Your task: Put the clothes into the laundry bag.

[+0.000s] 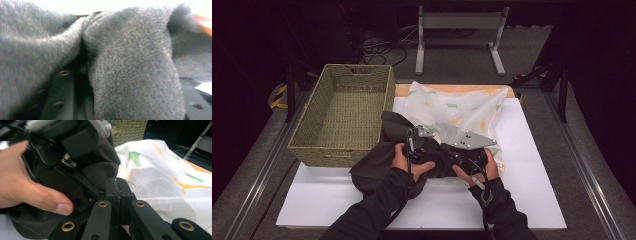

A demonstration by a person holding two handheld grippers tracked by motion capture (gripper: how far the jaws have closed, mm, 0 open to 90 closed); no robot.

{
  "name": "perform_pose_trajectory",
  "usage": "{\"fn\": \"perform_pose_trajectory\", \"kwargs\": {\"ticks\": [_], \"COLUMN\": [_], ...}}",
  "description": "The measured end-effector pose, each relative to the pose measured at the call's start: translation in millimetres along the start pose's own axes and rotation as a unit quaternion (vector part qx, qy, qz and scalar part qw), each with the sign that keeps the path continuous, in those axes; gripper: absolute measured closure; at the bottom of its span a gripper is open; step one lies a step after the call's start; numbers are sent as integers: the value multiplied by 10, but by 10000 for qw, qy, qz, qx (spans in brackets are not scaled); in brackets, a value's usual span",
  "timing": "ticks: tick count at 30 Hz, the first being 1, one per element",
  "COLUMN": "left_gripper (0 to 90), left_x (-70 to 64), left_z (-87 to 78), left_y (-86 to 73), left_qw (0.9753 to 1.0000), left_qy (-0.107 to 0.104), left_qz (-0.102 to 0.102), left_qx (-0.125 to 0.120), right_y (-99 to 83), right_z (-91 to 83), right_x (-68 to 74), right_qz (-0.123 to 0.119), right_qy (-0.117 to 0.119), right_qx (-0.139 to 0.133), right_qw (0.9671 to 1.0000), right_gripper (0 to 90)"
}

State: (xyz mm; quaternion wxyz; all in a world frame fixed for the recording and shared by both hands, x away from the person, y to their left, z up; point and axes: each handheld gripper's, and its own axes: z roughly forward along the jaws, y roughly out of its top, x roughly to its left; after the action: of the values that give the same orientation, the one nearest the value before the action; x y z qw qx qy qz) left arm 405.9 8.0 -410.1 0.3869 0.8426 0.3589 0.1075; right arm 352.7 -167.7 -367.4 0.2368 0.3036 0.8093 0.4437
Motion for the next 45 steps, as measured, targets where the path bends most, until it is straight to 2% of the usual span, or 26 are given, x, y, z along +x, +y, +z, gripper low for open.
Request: {"fn": "perform_pose_trajectory", "kwargs": {"ticks": [2,3,4,5,6,7,8,9,11,14,15,17,20,21,23,27,30,33,35,36,38,39,41,43,44,45], "left_gripper": [375,311,276,261,238,225,225,201,187,157,156,149,149,155,164,210,220,287,390,488,650,650,696,708,712,715], "left_x": [-52,-71,-89,-108,-119,-119,-146,-144,-121,0,99,132,202,202,203,187,195,175,155,156,166,175,175,163,158,179], "left_z": [-69,-140,-206,-315,-387,-387,-530,-632,-825,-1059,-1192,-1217,-1077,-1077,-910,-669,-582,-492,-445,-429,-412,-410,-437,-540,-594,-697], "left_y": [-25,-39,-50,-58,-70,-70,-128,-185,-306,-449,-588,-660,-849,-849,-872,-864,-829,-788,-769,-755,-741,-730,-730,-714,-697,-666], "left_qw": [9998,9991,9982,9965,9953,9953,9911,9874,9826,9825,9813,9813,9824,9824,9833,9829,9830,9837,9826,9810,9799,9792,9798,9822,9827,9824], "left_qy": [-65,-131,-167,-273,-270,-270,-186,-287,-419,-669,-676,-715,-885,-885,-972,-922,-1085,-1007,-854,-764,-837,-875,-871,-847,-899,-1011], "left_qz": [162,318,431,675,831,831,1204,1478,1688,1559,1598,1556,1560,1560,1480,1567,1464,1486,1646,1783,1808,1829,1799,1644,1560,1429], "left_qx": [-97,-254,-375,-401,-423,-423,-534,-488,-646,-770,-828,-878,-528,-528,-425,-283,-234,-121,-72,-21,28,12,-89,-341,-425,-652], "right_y": [-45,-60,-72,-83,-103,-116,-116,-135,-151,-168,-170,-174,-178,-178,-188,-208,-232,-271,-291,-298,-298,-292,-278,-245,-204,-162], "right_z": [10,9,6,4,1,0,0,-6,-7,-5,-6,-10,0,0,27,49,72,127,175,201,217,227,231,223,205,189], "right_x": [-10,-20,-32,-44,-69,-83,-83,-94,-89,-97,-104,-105,-92,-92,-79,-60,-68,-49,-18,10,24,33,22,6,9,17], "right_qz": [-57,-63,-67,-79,-58,-24,-24,-26,-91,-86,-67,-46,-75,-75,-109,-164,-132,-119,-139,-179,-204,-203,-115,-2,47,82], "right_qy": [-78,-90,-119,-159,-160,-131,-131,-127,-165,-152,-159,-138,-127,-127,-99,-92,-73,-62,-14,-26,-29,-13,40,139,203,270], "right_qx": [33,50,69,83,91,78,78,86,148,170,167,173,215,215,289,346,376,482,553,594,610,610,556,464,349,257], "right_qw": [9999,9999,9999,9998,9998,9999,9999,9999,9997,9997,9997,9997,9997,9997,9995,9992,9992,9987,9984,9981,9979,9979,9984,9988,9992,9993], "right_gripper": [897,896,897,897,897,897,897,896,897,897,897,897,896,896,895,895,895,895,895,895,895,895,895,896,896,897]}}
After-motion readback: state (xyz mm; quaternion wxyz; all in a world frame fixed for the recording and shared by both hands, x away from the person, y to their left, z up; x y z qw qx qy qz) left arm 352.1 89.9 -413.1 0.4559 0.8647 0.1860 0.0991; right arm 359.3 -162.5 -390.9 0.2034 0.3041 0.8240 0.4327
